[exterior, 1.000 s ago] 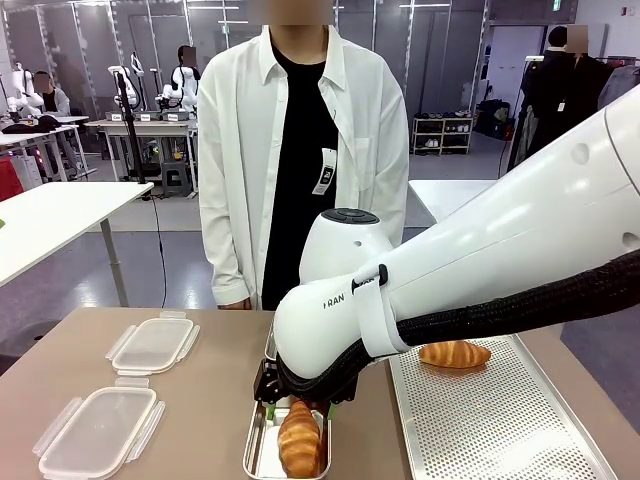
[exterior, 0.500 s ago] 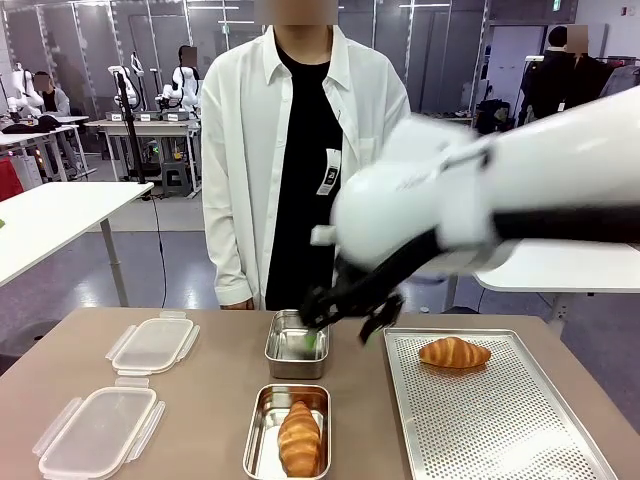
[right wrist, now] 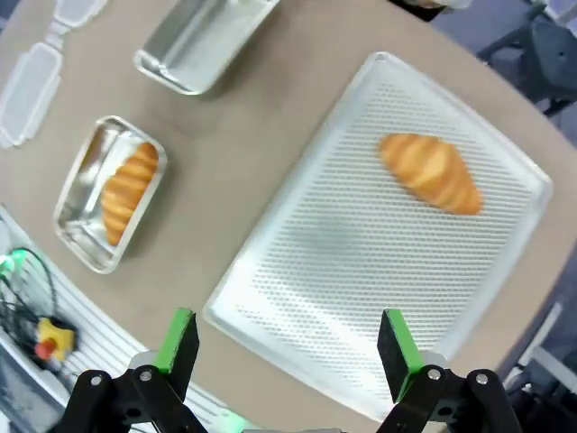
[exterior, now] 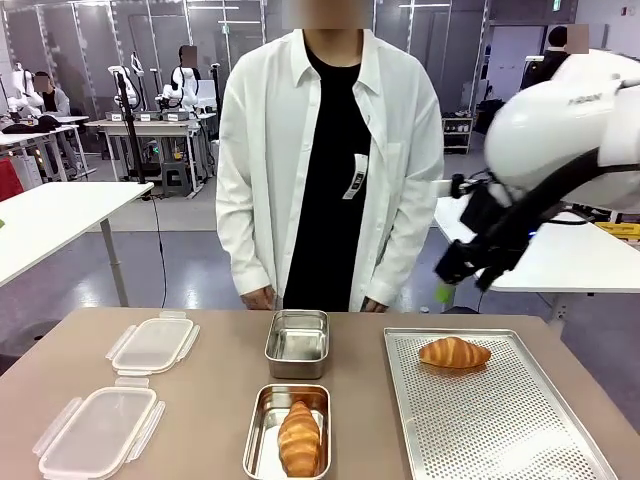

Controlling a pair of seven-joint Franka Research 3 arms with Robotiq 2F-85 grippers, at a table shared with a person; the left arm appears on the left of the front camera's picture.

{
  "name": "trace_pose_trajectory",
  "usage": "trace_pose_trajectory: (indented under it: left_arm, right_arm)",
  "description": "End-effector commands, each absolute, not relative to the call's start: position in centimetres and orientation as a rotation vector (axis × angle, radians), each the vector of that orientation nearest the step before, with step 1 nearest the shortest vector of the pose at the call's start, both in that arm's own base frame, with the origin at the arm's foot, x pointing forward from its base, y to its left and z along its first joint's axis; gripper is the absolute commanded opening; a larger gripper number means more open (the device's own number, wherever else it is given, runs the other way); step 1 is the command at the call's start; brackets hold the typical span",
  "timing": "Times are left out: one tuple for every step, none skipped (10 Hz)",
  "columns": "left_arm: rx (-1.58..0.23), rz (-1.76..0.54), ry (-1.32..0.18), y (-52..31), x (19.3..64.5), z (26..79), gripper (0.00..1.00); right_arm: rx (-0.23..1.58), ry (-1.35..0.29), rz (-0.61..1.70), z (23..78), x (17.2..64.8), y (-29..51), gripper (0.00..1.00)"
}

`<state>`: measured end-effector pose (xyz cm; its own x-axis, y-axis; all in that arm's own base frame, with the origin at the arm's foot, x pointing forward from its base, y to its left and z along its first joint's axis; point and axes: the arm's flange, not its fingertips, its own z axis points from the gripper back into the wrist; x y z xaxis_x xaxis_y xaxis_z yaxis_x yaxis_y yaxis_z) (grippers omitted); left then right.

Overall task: Place the bread into the airtight container.
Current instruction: Pick up a Butter Roll and place it into an empty Airtight Container.

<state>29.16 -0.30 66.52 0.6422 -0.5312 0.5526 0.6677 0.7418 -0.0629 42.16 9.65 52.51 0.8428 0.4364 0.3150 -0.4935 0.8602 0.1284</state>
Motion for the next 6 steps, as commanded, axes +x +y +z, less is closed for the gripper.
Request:
trace_pose_trajectory:
  left_arm:
    - [-0.276, -0.713, -0.537, -0.2, 29.2, 66.6, 1.00]
    - [-0.276, -0.713, -0.537, -0.2, 29.2, 66.6, 1.00]
    - [-0.276, -0.713, -0.537, -0.2, 29.2, 66.6, 1.00]
    - [-0.276, -0.713, -0.537, -0.2, 29.2, 66.6, 1.00]
    - [-0.276, -0.713, -0.537, -0.2, 29.2, 66.6, 1.00]
    - [-0.276, -0.713, -0.537, -0.2, 29.2, 66.6, 1.00]
  right_arm:
    - [0.167, -0.295, 0.643, 51.9, 44.4, 6.9, 1.00]
    - [0.145, -0.324, 0.693, 51.1, 45.9, 5.6, 1.00]
    - [0.167, -0.328, 0.739, 50.0, 47.1, 4.5, 1.00]
    - [0.192, -0.315, 0.755, 49.0, 48.2, 3.6, 1.00]
    - [0.213, -0.307, 0.739, 48.5, 48.9, 2.6, 1.00]
    - [0.295, -0.329, 0.731, 49.9, 47.2, -0.4, 1.00]
